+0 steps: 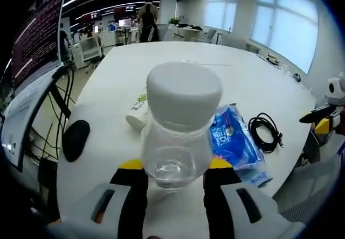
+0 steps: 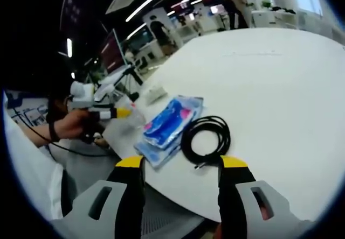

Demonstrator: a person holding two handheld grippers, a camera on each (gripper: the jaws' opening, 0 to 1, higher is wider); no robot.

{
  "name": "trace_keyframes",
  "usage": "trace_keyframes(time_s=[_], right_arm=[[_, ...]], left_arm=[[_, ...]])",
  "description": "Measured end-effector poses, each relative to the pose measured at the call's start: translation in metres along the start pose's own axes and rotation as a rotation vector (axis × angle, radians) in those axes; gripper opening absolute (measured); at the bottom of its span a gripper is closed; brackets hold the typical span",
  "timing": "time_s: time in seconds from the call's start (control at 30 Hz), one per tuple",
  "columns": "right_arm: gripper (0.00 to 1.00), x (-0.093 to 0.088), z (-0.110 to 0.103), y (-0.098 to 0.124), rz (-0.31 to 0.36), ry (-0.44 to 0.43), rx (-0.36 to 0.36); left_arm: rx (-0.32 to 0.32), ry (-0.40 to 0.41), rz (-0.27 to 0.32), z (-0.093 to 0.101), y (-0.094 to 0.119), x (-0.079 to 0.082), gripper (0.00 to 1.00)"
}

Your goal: Arrange the tabletop items into an orderly group along one side of the table until the central work area is clear of visible clutter.

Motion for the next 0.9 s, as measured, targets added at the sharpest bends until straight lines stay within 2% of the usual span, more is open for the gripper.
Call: trace_keyframes(time_s=[0.9], right_arm=[[0.52, -0.002, 0.003, 0.002, 0.000, -0.018, -0.018]], left_arm=[[-0.008, 0.003, 0.000, 0.007, -0.027, 0.022, 0.39]])
Point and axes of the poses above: the point that each gripper's makers call its tool centre point, and the gripper's own axes: y roughly backward along the fingers, z roughly to its right, x roughly out of its top, the point moved 4 cm from there along y, roughly backward along the fingers, and after that the axes turned 7 degrees about y, right-handed, at the moved point
